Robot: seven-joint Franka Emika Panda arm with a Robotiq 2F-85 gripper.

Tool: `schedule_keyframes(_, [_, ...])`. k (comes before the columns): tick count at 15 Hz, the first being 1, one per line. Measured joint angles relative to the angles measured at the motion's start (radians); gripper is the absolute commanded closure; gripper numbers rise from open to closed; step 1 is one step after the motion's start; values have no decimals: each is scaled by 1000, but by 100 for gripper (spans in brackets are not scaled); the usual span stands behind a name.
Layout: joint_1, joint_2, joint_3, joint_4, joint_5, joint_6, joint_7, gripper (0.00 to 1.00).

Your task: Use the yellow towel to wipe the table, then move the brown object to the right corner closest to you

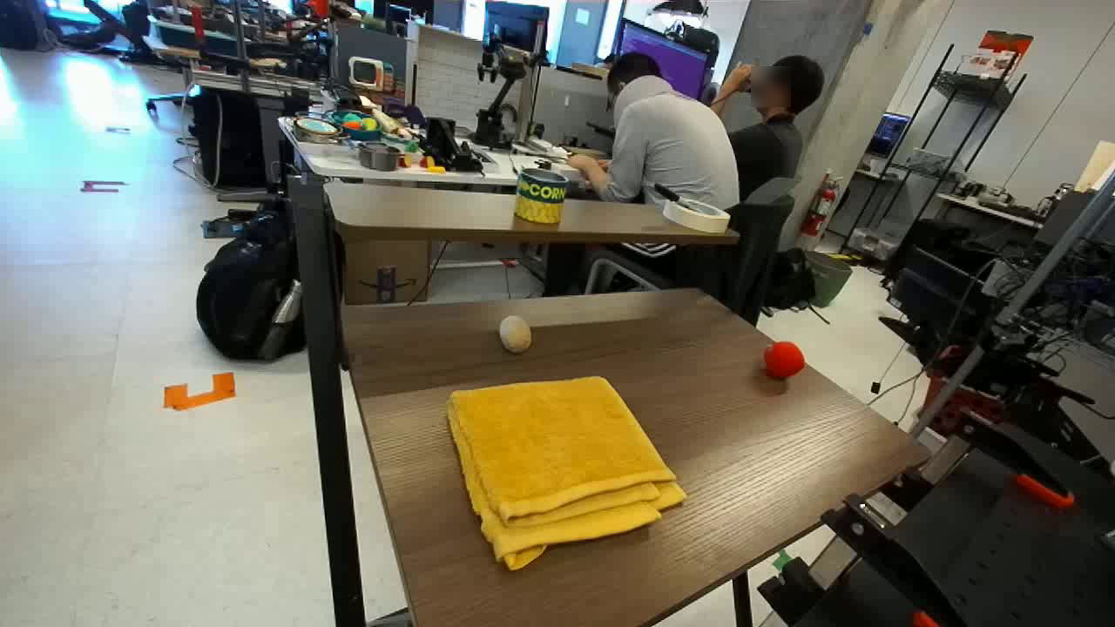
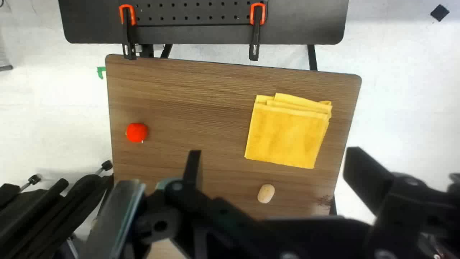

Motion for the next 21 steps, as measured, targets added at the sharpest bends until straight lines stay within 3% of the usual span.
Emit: schedule_keyframes(21, [0,0,0,2,0,1,0,0])
